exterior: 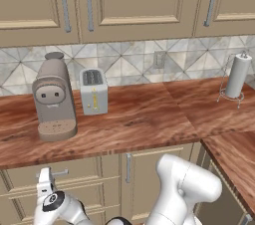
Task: Take the pizza cutter from the drawer on the left and place it on the dining counter for cutting.
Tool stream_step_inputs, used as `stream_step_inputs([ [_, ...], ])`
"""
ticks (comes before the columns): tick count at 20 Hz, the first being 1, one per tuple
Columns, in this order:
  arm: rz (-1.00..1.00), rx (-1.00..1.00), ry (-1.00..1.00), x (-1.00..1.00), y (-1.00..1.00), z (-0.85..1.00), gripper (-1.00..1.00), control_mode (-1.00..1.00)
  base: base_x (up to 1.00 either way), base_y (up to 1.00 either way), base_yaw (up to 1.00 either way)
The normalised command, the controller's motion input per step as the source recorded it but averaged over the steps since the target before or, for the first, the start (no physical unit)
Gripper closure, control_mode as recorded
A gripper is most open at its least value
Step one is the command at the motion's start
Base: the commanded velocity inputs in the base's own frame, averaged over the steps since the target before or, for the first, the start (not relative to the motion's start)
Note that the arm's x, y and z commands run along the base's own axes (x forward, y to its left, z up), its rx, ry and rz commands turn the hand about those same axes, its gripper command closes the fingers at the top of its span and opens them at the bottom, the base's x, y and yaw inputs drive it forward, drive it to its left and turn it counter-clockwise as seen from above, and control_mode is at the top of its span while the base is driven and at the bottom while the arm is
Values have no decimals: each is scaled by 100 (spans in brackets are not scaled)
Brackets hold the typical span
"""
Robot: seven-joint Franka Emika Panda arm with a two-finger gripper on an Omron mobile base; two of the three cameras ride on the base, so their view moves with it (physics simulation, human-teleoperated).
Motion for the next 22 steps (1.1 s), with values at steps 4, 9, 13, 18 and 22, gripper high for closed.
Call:
stream_step_inputs([
  [4,0,0,0,0,0,0,-100,-100,0,0,0],
  [9,0,0,0,0,0,0,100,-100,0,0,0],
  [13,0,0,0,0,0,0,100,-100,0,0,0],
  [18,0,0,0,0,0,0,100,-100,0,0,0],
  [22,0,0,0,0,0,0,100,-100,0,0,0],
])
